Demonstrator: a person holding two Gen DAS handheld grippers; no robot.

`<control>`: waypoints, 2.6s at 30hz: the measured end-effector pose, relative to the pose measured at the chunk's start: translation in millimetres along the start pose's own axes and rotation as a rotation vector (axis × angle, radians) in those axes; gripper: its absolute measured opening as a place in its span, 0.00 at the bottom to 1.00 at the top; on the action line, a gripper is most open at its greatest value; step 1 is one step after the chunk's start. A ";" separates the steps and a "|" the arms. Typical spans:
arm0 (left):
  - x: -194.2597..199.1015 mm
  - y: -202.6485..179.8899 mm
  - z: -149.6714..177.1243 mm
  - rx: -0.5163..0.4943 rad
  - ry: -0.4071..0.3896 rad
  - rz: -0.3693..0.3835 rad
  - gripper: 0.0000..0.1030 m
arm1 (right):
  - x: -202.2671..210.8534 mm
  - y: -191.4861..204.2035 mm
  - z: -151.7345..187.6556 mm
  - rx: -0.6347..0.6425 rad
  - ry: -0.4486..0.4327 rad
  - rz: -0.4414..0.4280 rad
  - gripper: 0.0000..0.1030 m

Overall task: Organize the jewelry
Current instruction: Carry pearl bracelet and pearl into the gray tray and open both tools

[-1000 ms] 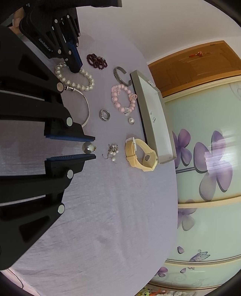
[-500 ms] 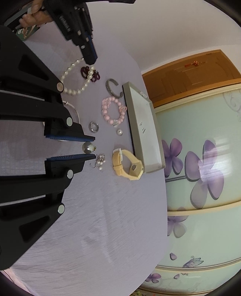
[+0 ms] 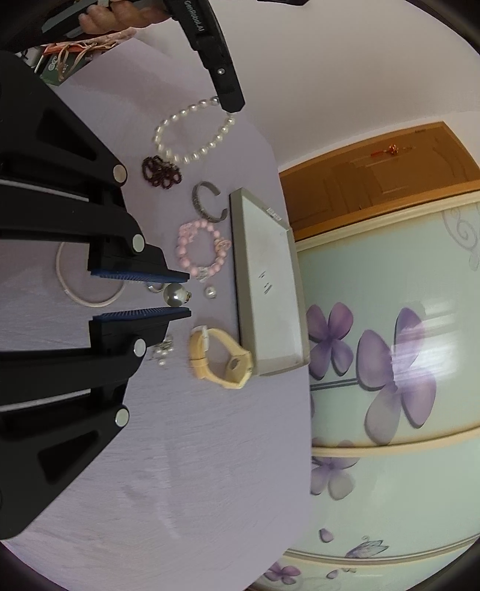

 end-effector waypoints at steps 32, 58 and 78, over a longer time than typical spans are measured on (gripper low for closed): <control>-188.6 74.1 -111.5 0.051 0.023 -0.065 0.09 | -252.3 -49.6 -99.5 0.031 0.250 0.070 0.13; -243.0 97.7 -94.7 0.055 0.085 -0.114 0.16 | -264.4 -75.7 -102.4 -0.012 0.291 0.113 0.45; -94.5 127.8 -45.4 0.095 -0.002 -0.199 0.60 | -113.3 -29.2 -59.0 -0.022 0.159 0.004 0.51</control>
Point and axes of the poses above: each gripper's, at about its wrist camera, not at the fingertips, and x roughly against the way its jaws point, y to its left, z to its underside, the point moved 4 cm from there along -x, roughly the way its jaws point, and after that the axes turned 12 degrees about -y, right-handed, at the moved point
